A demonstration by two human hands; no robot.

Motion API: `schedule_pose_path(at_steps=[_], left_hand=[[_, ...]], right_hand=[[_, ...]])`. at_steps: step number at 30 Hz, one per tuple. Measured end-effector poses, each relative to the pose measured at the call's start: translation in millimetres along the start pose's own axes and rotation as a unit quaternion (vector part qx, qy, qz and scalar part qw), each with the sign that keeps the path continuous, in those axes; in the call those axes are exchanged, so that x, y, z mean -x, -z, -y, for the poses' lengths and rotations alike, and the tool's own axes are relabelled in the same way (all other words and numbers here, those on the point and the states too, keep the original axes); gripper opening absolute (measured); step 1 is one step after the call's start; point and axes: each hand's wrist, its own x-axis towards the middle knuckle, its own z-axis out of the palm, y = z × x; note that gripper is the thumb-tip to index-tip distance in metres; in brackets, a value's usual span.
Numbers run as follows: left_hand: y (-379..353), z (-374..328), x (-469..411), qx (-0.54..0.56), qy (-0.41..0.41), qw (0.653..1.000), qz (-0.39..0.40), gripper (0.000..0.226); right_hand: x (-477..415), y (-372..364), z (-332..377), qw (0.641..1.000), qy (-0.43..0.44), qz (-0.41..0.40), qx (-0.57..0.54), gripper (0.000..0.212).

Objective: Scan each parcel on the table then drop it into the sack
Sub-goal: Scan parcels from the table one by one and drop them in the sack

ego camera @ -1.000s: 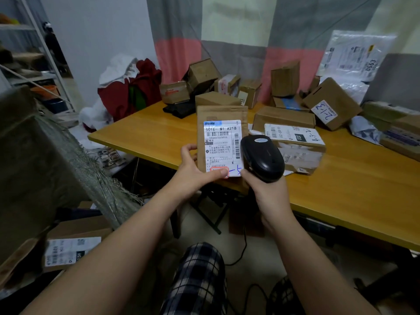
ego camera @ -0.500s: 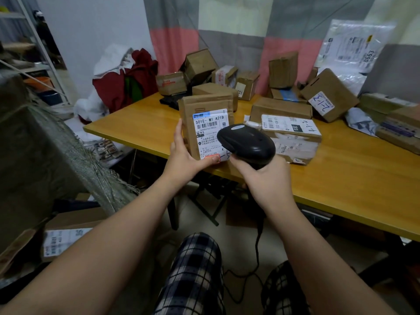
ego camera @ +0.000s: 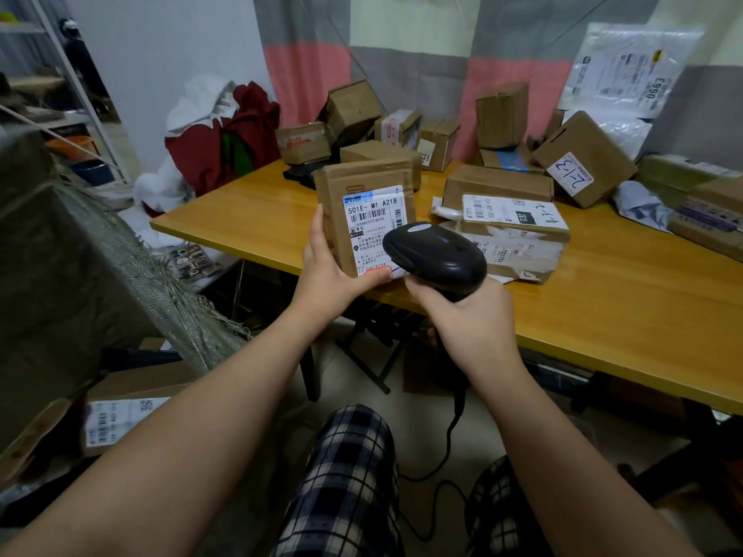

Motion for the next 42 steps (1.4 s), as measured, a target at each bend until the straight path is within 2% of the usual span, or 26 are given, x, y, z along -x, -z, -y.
schedule_pose_path(at_steps=[2,6,11,15,19,22,25,27,32,35,37,38,42], left_hand=[[0.5,-0.5,0.7,0.012,0.004,1.0,0.0,0.129],[9.3,-2.8,14.2,0.105,0.044,0.993,-0.014,0.121],[43.1,8.3,70.3,0.134,0.071,0.982,-0.115,0.103],[95.1,44.9,122.2,0.135,0.137,0.964,-0.182,0.097],[154.4,72.6,155.1,0.071,0.168,0.952,-0.247,0.096],[204.9,98.7,163.7,-0.064,0.191,0.939,-0.28,0.108],[239.3,115.5,168.2,-0.297,0.233,0.899,-0.222,0.11],[253.0,120.0,173.4,-0.4,0.239,0.872,-0.15,0.107],[267.6,139.1,197.1,-0.434,0.262,0.859,0.068,0.094],[264.0,149.9,210.9,-0.459,0.276,0.827,0.171,0.083],[255.3,153.1,214.6,-0.473,0.275,0.819,0.174,0.066],[248.0,151.8,214.0,-0.47,0.269,0.825,0.161,0.058],[210.6,132.2,193.3,-0.43,0.202,0.874,0.099,0.044]], right_hand=[[1.4,0.4,0.7,1.0,0.004,0.005,-0.008,0.019],[5.7,-2.6,2.6,0.999,0.023,0.038,-0.027,0.026],[20.4,-37.8,2.4,0.99,0.053,0.127,-0.026,0.03],[40.5,-92.3,-2.3,0.977,0.06,0.201,-0.026,0.03],[57.0,-148.2,-3.5,0.963,0.053,0.265,-0.014,0.03],[59.6,-186.4,-3.8,0.958,0.055,0.282,0.013,0.03],[58.0,-215.5,2.2,0.946,0.081,0.311,0.037,0.032],[57.8,-230.7,4.2,0.94,0.075,0.328,0.052,0.032],[67.6,-257.6,-9.4,0.919,0.036,0.386,0.079,0.024],[75.8,-260.2,-17.1,0.912,0.039,0.395,0.101,0.025],[76.6,-256.9,-20.6,0.91,0.038,0.395,0.12,0.024],[75.6,-254.1,-22.1,0.91,0.036,0.394,0.125,0.023],[65.8,-234.2,-23.2,0.924,0.035,0.359,0.125,0.026]])
